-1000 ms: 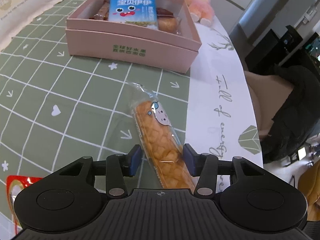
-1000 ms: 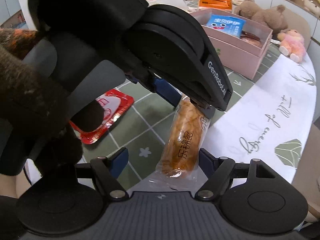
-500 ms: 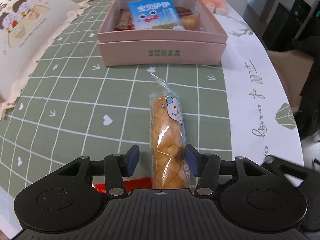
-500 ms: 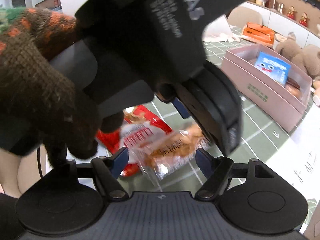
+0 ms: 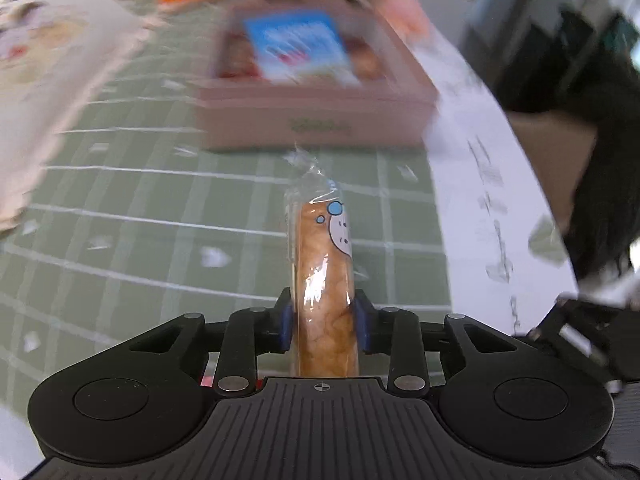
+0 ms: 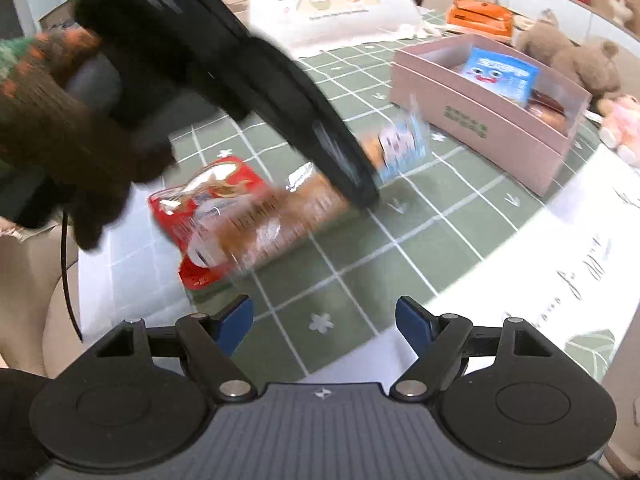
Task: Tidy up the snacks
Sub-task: 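Grasp the long bread stick with the left tool and lift it, then grasp the red meat pack with the right tool while the left tool holds the bread stick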
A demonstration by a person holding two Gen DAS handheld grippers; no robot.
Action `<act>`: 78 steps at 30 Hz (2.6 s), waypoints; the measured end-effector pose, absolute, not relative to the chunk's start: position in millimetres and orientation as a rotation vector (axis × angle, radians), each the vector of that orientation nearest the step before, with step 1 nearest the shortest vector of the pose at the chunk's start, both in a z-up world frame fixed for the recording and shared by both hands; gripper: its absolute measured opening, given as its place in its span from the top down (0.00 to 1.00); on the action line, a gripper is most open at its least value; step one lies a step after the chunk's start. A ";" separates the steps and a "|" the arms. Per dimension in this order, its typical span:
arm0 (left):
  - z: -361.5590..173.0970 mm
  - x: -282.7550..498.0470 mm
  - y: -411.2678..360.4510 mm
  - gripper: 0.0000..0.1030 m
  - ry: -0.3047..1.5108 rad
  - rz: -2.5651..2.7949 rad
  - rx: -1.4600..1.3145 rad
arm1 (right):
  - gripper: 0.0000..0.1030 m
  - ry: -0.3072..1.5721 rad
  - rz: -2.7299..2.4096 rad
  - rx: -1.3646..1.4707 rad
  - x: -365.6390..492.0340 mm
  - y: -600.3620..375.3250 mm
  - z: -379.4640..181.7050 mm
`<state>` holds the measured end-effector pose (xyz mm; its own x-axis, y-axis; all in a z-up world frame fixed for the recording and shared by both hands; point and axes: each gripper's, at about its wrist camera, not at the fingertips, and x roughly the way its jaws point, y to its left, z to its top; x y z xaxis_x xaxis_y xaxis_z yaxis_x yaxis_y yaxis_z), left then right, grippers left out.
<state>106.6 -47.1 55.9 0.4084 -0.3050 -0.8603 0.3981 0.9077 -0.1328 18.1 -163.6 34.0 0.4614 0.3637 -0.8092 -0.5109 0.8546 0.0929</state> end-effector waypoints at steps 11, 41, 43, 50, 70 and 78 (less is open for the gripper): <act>72.3 91.3 101.8 0.67 1.083 -0.095 -0.100 | 0.23 0.933 0.758 -0.279 27.8 -77.7 31.8; 35.5 58.8 101.2 0.67 1.154 -0.106 -0.192 | 0.19 0.961 0.431 -0.190 86.9 -55.8 14.1; 34.6 60.0 90.8 0.67 1.151 -0.133 -0.189 | 0.19 0.960 0.406 -0.187 79.0 -81.0 18.0; 30.1 65.8 46.8 0.66 1.148 -0.236 -0.147 | 0.13 0.978 0.351 -0.085 57.8 -151.7 19.8; 30.3 64.7 32.6 0.66 1.151 -0.203 -0.127 | 0.06 0.926 0.385 -0.162 83.3 -117.9 11.3; 28.9 63.9 6.9 0.66 1.150 -0.257 -0.088 | 0.11 0.946 0.277 -0.108 59.5 -159.0 14.5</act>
<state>63.9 6.9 28.9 0.3833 -0.2458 -0.8903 0.1563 0.9673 -0.1998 59.5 -159.0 14.5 0.5525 0.1871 -0.8123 -0.2812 0.9592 0.0297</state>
